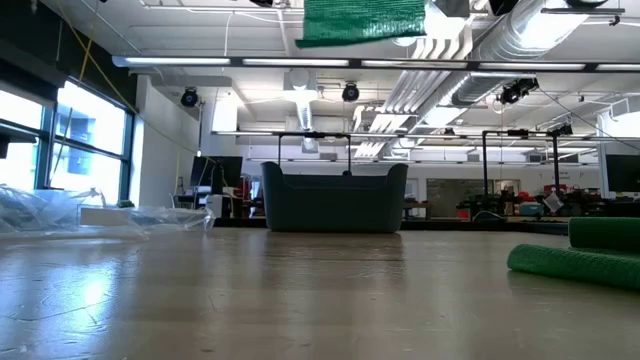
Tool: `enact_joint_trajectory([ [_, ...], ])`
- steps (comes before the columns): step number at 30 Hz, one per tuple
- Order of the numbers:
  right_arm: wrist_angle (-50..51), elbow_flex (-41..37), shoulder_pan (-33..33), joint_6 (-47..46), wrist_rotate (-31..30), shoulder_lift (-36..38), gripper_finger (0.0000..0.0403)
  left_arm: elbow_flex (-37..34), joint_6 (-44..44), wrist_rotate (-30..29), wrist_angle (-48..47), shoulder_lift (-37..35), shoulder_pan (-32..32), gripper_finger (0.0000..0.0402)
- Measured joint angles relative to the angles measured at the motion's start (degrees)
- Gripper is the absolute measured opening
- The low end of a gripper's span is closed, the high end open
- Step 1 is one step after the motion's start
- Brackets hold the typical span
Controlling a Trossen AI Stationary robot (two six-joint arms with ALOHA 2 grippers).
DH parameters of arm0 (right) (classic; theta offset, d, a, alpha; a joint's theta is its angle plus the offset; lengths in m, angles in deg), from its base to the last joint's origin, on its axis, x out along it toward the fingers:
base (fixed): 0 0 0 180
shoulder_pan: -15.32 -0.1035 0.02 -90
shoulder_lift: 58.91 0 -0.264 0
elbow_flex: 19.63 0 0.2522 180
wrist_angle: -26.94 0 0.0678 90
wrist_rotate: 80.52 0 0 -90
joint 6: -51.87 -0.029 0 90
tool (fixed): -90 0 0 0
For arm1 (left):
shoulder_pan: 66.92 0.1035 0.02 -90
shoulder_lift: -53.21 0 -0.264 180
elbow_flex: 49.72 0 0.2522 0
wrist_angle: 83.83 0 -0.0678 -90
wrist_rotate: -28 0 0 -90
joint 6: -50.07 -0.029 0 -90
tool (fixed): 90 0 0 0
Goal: Roll bandage
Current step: Roll the blue bandage
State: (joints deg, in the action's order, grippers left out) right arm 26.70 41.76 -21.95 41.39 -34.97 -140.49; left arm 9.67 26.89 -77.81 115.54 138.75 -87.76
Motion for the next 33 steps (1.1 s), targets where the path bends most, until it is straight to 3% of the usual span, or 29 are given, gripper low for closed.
enact_joint_trajectory([
  [21, -2.58, 0.07, -3.90, -0.49, -10.53, 0.54, 0.0149, 0.00, -0.98, -3.56, 1.74, 0.00, 0.13, 0.0007],
  [33, -4.37, 0.09, -1.19, 1.49, -7.85, 0.54, 0.0149, 0.00, -1.04, -3.39, 2.83, 0.00, 0.13, 0.0007],
])
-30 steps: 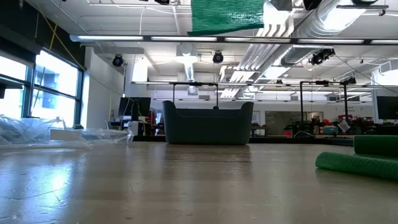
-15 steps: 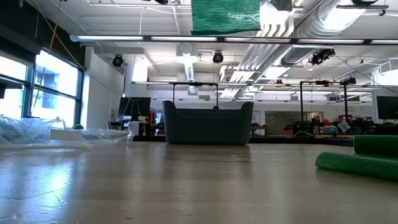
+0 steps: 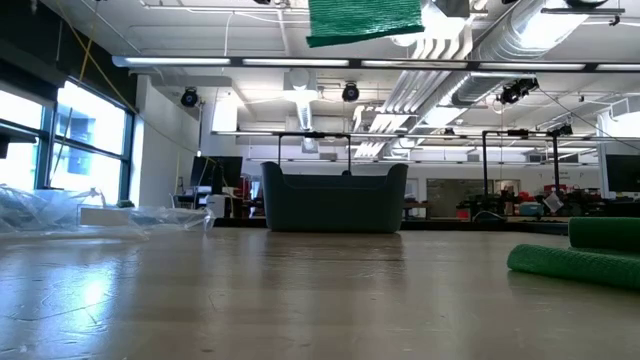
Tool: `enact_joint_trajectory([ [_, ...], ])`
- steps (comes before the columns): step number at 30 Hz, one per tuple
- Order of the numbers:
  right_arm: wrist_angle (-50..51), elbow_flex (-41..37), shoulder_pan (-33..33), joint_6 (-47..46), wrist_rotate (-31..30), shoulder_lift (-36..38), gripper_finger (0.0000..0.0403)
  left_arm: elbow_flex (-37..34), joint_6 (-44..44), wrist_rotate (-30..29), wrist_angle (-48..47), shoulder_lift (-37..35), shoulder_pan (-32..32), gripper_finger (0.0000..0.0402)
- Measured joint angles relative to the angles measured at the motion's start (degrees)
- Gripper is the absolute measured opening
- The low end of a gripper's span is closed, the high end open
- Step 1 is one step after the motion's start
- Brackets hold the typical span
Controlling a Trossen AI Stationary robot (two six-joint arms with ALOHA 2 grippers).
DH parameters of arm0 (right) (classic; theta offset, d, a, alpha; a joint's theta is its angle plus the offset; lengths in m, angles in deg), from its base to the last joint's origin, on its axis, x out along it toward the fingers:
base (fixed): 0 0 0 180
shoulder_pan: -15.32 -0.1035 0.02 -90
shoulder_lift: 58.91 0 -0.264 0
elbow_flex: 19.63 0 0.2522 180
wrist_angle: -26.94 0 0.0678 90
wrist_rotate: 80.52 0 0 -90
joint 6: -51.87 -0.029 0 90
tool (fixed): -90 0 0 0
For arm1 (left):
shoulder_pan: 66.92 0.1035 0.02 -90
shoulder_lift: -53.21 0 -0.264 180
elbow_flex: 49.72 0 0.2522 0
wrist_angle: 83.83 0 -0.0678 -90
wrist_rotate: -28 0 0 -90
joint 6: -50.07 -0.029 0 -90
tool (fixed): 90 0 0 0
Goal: Roll bandage
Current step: Roll the blue bandage
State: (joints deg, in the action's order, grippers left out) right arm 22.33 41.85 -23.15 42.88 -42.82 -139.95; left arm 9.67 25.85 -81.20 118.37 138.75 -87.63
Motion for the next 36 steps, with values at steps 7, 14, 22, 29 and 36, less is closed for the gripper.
enact_joint_trajectory([
  [7, -1.94, 0.00, 0.59, 2.05, 1.25, 0.00, 0.0149, 0.00, -0.01, 0.00, -0.03, 0.00, 0.00, 0.0007],
  [14, -4.50, 0.00, 1.45, 2.13, 2.00, 0.00, 0.0149, 0.07, 0.01, 0.25, 0.25, 0.00, -0.04, 0.0007],
  [22, -1.58, 0.00, 4.08, 0.02, 5.87, 0.00, 0.0094, 0.02, 2.97, 0.58, 0.02, 0.02, -0.13, 0.0011],
  [29, -0.28, 0.00, 3.99, 11.22, 5.85, -0.02, 0.0013, 0.02, 15.81, 4.72, -4.69, -1.25, 1.15, 0.0064],
  [36, 1.83, 0.04, 3.93, 37.92, 5.93, -0.02, 0.0004, 0.02, 31.51, 17.33, -7.42, -2.73, 4.72, 0.0124],
])
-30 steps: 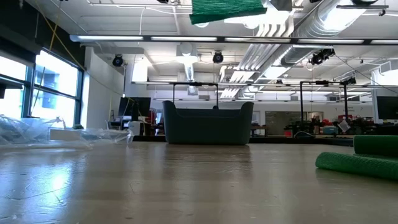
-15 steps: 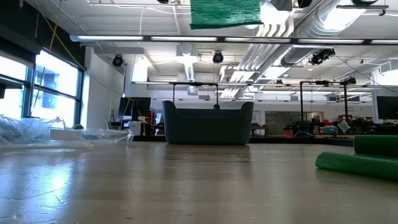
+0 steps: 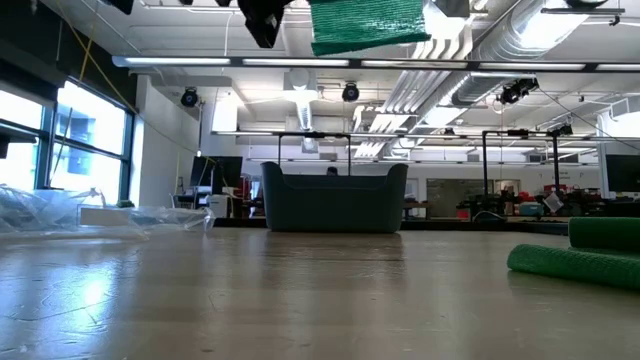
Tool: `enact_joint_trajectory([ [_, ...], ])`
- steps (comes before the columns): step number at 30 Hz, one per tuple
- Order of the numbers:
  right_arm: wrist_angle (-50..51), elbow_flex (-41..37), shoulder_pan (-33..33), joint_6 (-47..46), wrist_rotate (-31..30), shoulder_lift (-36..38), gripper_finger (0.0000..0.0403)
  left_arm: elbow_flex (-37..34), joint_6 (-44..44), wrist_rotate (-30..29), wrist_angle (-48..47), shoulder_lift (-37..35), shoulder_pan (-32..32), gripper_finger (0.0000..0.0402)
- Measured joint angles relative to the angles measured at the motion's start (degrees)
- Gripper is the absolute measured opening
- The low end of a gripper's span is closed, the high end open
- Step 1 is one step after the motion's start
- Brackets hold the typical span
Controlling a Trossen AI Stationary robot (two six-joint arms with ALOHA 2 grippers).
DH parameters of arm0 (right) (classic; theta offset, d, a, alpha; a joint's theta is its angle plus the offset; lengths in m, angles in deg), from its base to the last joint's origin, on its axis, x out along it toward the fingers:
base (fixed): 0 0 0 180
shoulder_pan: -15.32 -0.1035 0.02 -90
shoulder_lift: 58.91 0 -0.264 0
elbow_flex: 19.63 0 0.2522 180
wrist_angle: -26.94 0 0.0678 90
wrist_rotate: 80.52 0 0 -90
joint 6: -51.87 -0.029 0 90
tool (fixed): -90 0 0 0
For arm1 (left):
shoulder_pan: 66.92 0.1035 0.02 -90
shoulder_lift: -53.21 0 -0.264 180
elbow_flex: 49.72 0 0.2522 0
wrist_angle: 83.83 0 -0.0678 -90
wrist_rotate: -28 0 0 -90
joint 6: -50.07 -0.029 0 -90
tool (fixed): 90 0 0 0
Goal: Roll bandage
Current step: Roll the blue bandage
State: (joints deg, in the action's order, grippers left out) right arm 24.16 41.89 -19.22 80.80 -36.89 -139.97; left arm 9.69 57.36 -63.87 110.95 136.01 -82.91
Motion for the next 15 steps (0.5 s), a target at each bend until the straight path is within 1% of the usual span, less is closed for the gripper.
enact_joint_trajectory([
  [3, -0.78, 0.00, 0.02, 8.24, -0.06, 0.00, 0.0009, 0.00, 4.19, 0.28, -0.05, 0.00, 1.15, 0.0131],
  [7, -0.89, 0.00, -0.72, 13.39, -0.70, 0.00, 0.0010, -0.05, 6.70, 0.05, 1.25, 0.00, 2.31, 0.0131],
  [11, -1.22, 0.00, -1.61, 12.49, -1.29, 0.00, 0.0011, -0.04, 7.63, 0.06, 3.41, -0.04, 3.25, 0.0112],
  [15, -1.44, 0.00, -1.86, 7.48, -0.32, 0.00, 0.0011, -0.04, 7.44, 0.04, 4.46, -0.04, 3.63, 0.0063],
])
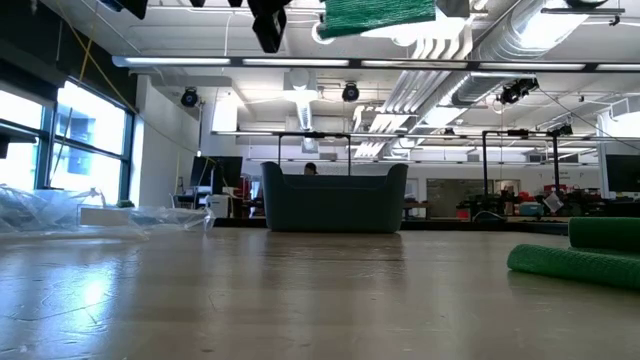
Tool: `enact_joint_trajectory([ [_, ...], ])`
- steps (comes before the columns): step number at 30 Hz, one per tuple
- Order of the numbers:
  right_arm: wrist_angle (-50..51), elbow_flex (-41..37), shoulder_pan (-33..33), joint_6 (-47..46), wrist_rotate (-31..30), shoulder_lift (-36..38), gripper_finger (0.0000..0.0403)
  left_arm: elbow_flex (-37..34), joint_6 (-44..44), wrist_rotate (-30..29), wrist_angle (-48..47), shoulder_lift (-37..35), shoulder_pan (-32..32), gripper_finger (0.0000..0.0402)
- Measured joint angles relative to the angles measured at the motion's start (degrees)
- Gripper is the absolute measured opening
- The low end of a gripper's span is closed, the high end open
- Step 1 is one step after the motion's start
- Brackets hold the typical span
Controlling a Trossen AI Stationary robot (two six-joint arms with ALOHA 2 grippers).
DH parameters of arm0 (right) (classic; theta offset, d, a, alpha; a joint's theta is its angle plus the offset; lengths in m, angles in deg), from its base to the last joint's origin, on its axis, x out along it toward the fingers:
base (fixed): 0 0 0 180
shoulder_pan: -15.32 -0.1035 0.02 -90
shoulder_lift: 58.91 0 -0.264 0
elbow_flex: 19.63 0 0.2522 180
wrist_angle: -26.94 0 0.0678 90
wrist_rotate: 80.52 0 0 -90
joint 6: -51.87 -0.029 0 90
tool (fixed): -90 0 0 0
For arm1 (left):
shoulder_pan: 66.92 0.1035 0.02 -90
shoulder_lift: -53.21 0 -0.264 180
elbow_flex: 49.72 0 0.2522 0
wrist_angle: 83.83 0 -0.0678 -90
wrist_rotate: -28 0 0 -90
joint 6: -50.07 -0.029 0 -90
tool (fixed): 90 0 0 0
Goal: Roll bandage
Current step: Roll the blue bandage
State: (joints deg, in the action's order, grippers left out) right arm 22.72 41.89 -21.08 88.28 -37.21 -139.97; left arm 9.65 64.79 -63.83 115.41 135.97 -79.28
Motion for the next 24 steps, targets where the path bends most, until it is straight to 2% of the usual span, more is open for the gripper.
enact_joint_trajectory([
  [3, -0.27, 0.00, 0.12, -5.33, 0.24, 0.00, 0.0011, 0.00, -1.96, -0.01, -0.07, 0.00, -0.04, 0.0018],
  [5, -0.33, 0.00, 0.17, -9.11, 0.22, 0.00, 0.0016, 0.00, -3.37, -0.14, -0.04, 0.00, -0.04, 0.0008],
  [8, -0.30, 0.00, 0.17, -14.23, 0.26, 0.00, 0.0042, 0.00, -6.47, -0.37, -0.06, 0.00, -0.42, 0.0011],
  [12, -0.02, 0.00, 0.11, -21.55, 1.35, 0.11, 0.0100, 0.00, -9.62, -0.36, 0.42, 0.00, -0.88, 0.0005],
  [16, 0.41, 0.00, -1.89, -22.54, 1.37, 0.29, 0.0150, 0.00, -9.04, -0.36, 1.23, 0.00, -0.94, 0.0005],
  [19, 2.34, 0.00, -3.39, -25.06, 1.20, 1.01, 0.0167, 0.00, -7.39, -0.15, 3.25, -0.19, -1.01, 0.0005],
  [24, 3.93, -0.02, -4.71, -27.35, 0.86, 0.87, 0.0171, 0.03, -7.78, -0.52, 5.05, -2.27, -1.20, 0.0005],
])
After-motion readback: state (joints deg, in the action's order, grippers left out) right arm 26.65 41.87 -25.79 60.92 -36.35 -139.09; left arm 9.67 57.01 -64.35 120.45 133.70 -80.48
